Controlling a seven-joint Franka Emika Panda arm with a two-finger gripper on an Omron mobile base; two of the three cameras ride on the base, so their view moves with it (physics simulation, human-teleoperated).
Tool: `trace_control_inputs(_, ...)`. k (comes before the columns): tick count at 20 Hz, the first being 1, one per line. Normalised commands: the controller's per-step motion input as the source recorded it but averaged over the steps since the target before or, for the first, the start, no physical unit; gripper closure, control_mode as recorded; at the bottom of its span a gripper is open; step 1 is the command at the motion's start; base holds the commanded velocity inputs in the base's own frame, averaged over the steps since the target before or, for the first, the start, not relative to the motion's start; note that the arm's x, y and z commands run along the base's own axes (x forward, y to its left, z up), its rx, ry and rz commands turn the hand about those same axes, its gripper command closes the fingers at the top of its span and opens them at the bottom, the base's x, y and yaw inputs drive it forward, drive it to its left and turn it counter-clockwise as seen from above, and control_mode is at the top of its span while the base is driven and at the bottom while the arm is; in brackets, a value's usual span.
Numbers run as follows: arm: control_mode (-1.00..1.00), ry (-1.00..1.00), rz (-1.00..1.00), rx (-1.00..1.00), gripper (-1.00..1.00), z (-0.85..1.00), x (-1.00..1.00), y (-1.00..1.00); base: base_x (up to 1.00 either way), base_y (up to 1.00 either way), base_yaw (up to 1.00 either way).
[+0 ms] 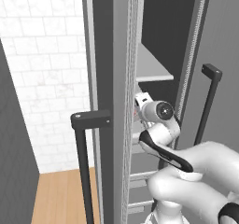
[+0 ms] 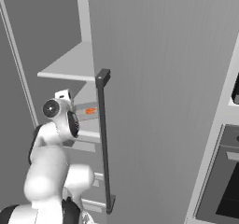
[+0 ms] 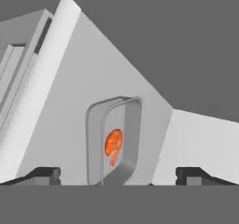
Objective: Take the meat container that has the shrimp and place it on the second highest rack of the freezer. Then take the vegetable container that has the bell pepper and sweet potato and place it on the highest rack of the freezer.
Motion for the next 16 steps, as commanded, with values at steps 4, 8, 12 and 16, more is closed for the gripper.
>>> trace_control_inputs(4, -1.00, 0.38, -0.13, 0.13, -1.00, 0.16, -0.94, -0.20, 0.00, 0.00, 0.00)
trace_control_inputs(8, -1.00, 0.14, -0.18, 0.07, -1.00, -0.06, -1.00, -0.09, 0.00, 0.00, 0.00)
trace_control_inputs(12, -1.00, 0.01, -0.27, 0.02, -1.00, -0.24, -1.00, -0.03, 0.00, 0.00, 0.00)
trace_control_inputs(16, -1.00, -0.06, -0.20, 0.01, -1.00, -0.08, -1.00, -0.26, 0.00, 0.00, 0.00)
